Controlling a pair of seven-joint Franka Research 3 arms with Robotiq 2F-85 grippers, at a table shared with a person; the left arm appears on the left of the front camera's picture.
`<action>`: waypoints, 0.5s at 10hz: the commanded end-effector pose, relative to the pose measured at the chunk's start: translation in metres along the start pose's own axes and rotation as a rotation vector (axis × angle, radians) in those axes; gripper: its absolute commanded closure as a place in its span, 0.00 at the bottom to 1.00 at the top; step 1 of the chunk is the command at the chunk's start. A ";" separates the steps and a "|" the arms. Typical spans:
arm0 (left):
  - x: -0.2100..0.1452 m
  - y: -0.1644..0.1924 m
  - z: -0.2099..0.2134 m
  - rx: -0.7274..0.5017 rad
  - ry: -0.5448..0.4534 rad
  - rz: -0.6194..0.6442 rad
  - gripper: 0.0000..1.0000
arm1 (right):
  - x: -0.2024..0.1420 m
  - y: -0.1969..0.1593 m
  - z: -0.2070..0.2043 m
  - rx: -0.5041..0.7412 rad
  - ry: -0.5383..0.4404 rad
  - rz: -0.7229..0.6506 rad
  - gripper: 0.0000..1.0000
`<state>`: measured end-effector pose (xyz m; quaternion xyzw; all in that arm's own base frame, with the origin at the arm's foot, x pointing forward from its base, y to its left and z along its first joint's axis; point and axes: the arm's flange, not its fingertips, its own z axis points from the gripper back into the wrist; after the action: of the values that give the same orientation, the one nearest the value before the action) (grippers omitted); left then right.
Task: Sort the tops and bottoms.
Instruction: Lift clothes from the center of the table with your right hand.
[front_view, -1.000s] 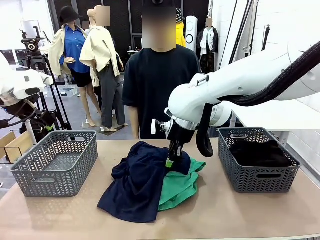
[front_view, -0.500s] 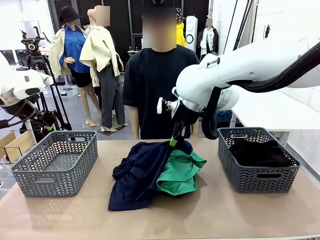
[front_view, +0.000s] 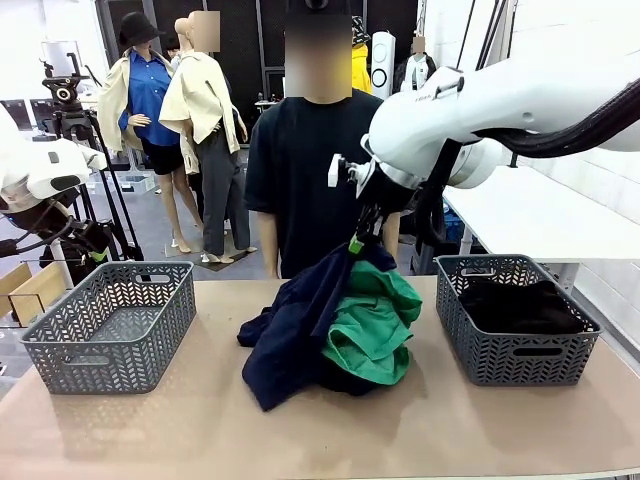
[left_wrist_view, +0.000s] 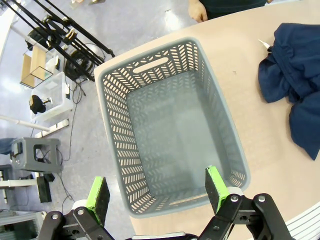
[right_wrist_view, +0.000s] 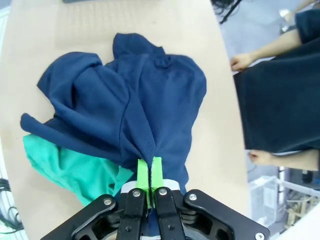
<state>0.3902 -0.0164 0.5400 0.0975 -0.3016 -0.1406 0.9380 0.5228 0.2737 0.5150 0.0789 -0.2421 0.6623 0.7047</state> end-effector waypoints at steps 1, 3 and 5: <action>0.001 0.000 0.000 0.004 -0.003 -0.002 0.00 | 0.001 -0.009 0.021 -0.045 -0.048 -0.001 1.00; 0.001 0.000 0.000 0.004 -0.003 -0.002 0.00 | 0.008 -0.014 0.035 -0.067 -0.062 -0.004 1.00; 0.001 0.000 0.000 0.004 -0.003 -0.002 0.00 | 0.006 -0.006 0.012 -0.013 -0.065 0.021 1.00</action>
<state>0.3902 -0.0164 0.5400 0.0975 -0.3016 -0.1406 0.9380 0.5269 0.2724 0.5428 0.0749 -0.2681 0.6561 0.7014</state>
